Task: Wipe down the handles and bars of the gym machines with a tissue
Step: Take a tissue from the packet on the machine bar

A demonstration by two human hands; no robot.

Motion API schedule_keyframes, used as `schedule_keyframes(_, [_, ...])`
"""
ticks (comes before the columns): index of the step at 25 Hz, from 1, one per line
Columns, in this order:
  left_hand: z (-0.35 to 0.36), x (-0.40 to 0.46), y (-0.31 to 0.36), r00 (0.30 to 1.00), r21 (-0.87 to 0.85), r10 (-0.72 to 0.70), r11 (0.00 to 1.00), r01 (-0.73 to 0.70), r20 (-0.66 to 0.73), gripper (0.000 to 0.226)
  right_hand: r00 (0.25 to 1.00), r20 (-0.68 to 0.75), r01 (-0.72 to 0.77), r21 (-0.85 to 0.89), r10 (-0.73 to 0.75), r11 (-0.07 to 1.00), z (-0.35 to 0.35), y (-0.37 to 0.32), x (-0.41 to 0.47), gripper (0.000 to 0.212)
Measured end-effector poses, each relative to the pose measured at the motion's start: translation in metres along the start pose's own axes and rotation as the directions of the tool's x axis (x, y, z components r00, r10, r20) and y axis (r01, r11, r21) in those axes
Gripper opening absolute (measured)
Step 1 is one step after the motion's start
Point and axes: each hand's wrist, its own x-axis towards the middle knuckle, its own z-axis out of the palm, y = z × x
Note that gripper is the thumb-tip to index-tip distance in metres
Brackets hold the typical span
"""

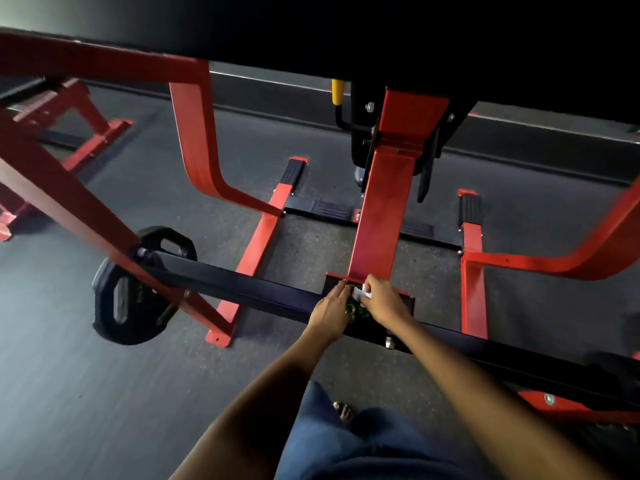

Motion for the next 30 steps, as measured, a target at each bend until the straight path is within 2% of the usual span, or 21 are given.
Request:
schedule_keyframes(2, [0.005,-0.001,-0.003,0.999,-0.013,-0.005,1.000,0.005,-0.042,0.068,1.000,-0.024,-0.016,0.015,0.017,1.000,0.000,0.006,0.001,0.010])
schedule_keyframes(5, [0.012,0.000,-0.003,0.997,-0.056,-0.023,0.998,0.018,-0.078,0.066,1.000,-0.004,0.018,-0.018,-0.019,1.000,0.004,0.011,0.004,0.022])
schedule_keyframes(10, [0.018,-0.001,-0.002,0.995,-0.114,-0.027,0.993,0.016,-0.093,0.063,0.998,-0.036,0.056,-0.096,-0.060,0.994,0.013,0.010,0.004,0.018])
schedule_keyframes(12, [0.017,-0.001,0.001,0.995,-0.110,-0.043,0.993,0.032,-0.091,0.061,0.995,-0.094,0.032,-0.004,-0.033,0.999,0.014,0.012,0.007,0.013])
schedule_keyframes(15, [0.017,-0.001,0.002,0.994,-0.107,-0.074,0.992,0.065,-0.081,0.061,0.985,-0.150,-0.053,0.212,0.086,0.976,0.009,0.016,0.010,0.007])
schedule_keyframes(17, [0.018,0.000,0.002,0.995,-0.122,-0.068,0.991,0.059,-0.078,0.059,0.997,-0.079,0.001,0.170,0.012,0.985,0.009,0.017,0.009,0.005])
schedule_keyframes(19, [0.018,0.000,0.001,0.995,-0.133,-0.065,0.990,0.054,-0.079,0.058,0.996,0.023,0.089,0.025,-0.090,0.996,0.012,0.018,0.008,0.020])
schedule_keyframes(20, [0.018,0.000,0.001,0.995,-0.132,-0.071,0.989,0.061,-0.075,0.057,0.993,0.034,0.110,-0.021,-0.109,0.994,0.014,0.018,0.008,0.020])
schedule_keyframes(25, [0.017,-0.001,0.003,0.993,-0.120,-0.088,0.990,0.078,-0.080,0.060,0.996,-0.084,-0.019,0.148,0.032,0.989,0.008,0.019,0.011,0.010])
schedule_keyframes(30, [0.018,-0.002,0.002,0.993,-0.103,-0.072,0.993,0.062,-0.094,0.056,0.992,0.003,0.127,-0.021,-0.127,0.992,0.009,0.019,0.011,0.018])
